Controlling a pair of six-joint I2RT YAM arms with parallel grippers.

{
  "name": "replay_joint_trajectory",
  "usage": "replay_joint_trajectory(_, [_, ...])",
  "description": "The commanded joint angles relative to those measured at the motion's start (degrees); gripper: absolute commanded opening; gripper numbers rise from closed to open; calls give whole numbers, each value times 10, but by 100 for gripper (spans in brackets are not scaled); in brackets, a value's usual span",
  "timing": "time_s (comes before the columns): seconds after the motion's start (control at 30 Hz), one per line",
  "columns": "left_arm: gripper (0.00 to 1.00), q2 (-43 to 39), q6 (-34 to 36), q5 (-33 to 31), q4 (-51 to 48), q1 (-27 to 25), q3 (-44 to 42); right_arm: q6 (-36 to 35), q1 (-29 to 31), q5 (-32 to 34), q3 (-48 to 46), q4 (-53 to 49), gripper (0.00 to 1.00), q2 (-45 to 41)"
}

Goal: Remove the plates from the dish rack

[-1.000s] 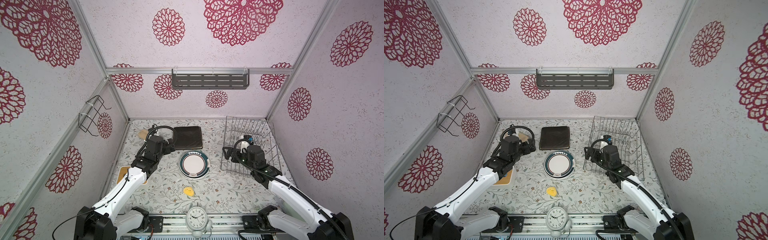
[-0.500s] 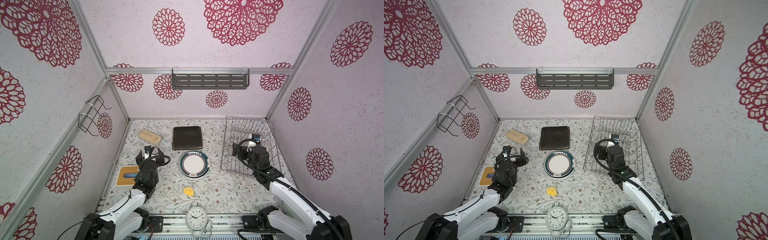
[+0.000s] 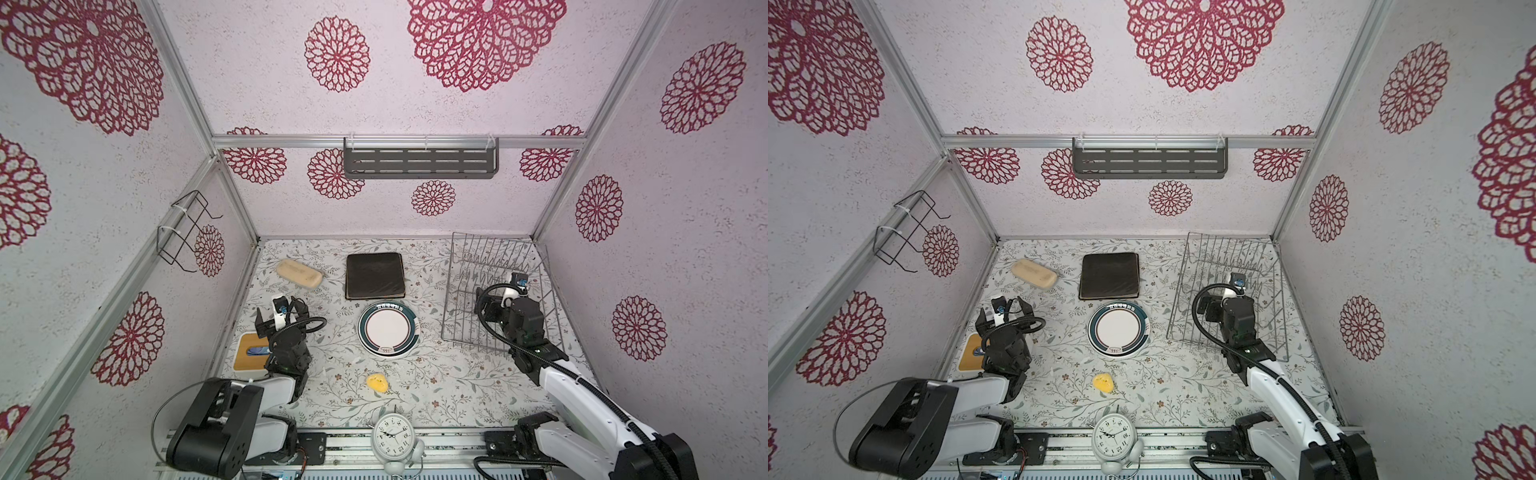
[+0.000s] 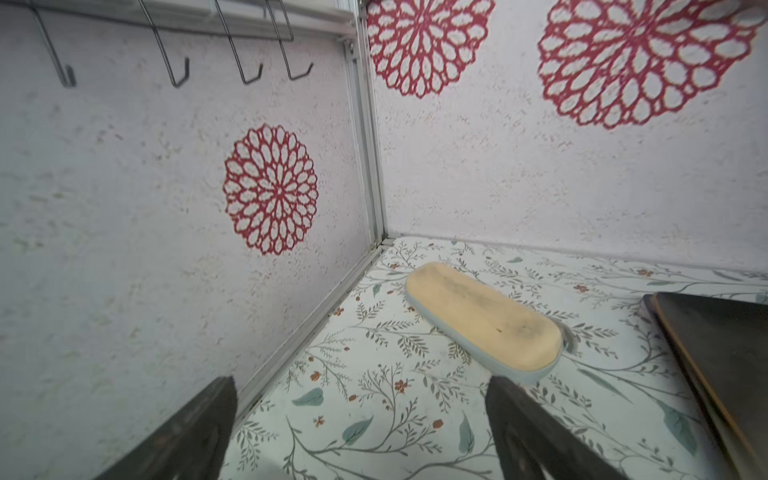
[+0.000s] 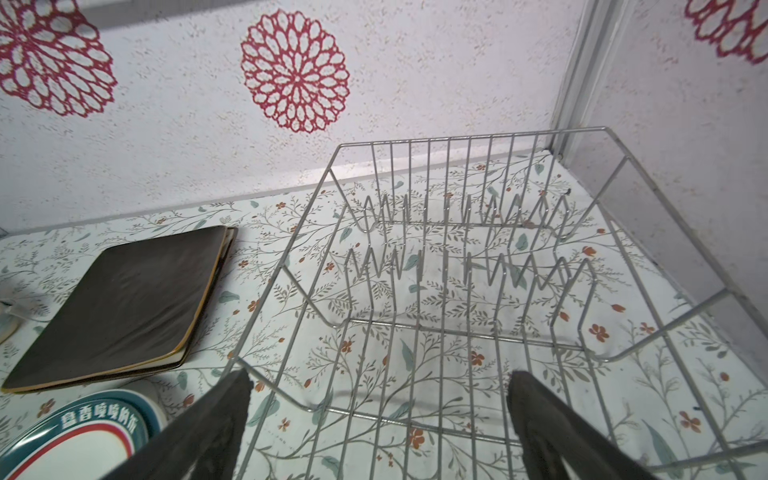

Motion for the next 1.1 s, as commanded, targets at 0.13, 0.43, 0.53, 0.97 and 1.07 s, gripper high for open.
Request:
replay_joint_trajectory(0.13, [97, 119, 1, 23, 115, 27, 42, -38, -52, 14, 8, 74, 99, 48])
replay_joint_trajectory(0.43, [97, 114, -67, 210, 73, 114, 34, -89, -74, 46, -4, 117, 99, 112])
replay_joint_trajectory(0.53, [97, 94, -104, 250, 8, 152, 52, -108, -76, 59, -24, 163, 99, 136])
replay_joint_trajectory(0.97, [97, 82, -150, 343, -138, 209, 118, -135, -104, 24, -92, 353, 99, 233])
replay_joint_trajectory(1.07, [97, 82, -150, 343, -137, 209, 118, -136, -107, 18, -101, 386, 99, 251])
